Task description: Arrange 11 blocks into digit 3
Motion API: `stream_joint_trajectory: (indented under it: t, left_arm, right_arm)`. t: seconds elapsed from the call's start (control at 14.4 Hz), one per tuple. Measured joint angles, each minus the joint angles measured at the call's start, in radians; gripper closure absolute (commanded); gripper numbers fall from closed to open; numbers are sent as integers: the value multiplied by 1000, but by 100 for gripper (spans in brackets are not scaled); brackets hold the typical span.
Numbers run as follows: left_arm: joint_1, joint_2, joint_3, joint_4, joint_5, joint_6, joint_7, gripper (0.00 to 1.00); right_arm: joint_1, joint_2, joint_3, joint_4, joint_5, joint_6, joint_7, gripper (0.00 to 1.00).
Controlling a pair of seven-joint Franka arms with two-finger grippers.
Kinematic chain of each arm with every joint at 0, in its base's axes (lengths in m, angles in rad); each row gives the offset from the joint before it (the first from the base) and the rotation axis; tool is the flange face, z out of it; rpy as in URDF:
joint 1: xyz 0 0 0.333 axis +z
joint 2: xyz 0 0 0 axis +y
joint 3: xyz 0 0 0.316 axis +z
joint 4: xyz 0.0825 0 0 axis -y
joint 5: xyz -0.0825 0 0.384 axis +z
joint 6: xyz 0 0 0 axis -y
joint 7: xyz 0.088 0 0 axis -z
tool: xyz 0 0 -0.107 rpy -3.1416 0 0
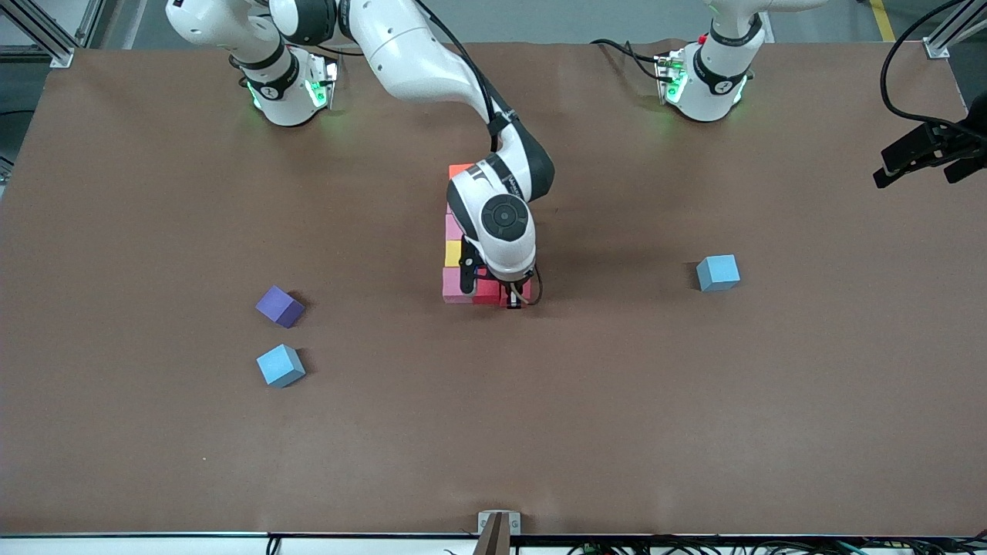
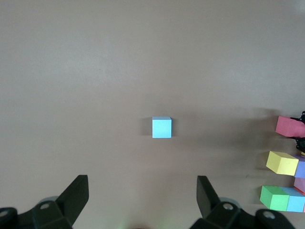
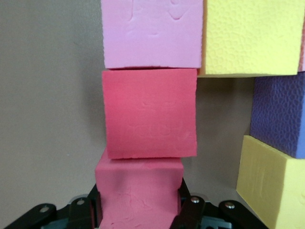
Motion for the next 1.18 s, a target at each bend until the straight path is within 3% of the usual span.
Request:
stream_joint_trajectory:
  t: [1.18]
  left_arm:
    - [4,10,-11,2,0,1,-6,0]
  right_arm:
    - [11,-2,1,-12,1,11,1,98]
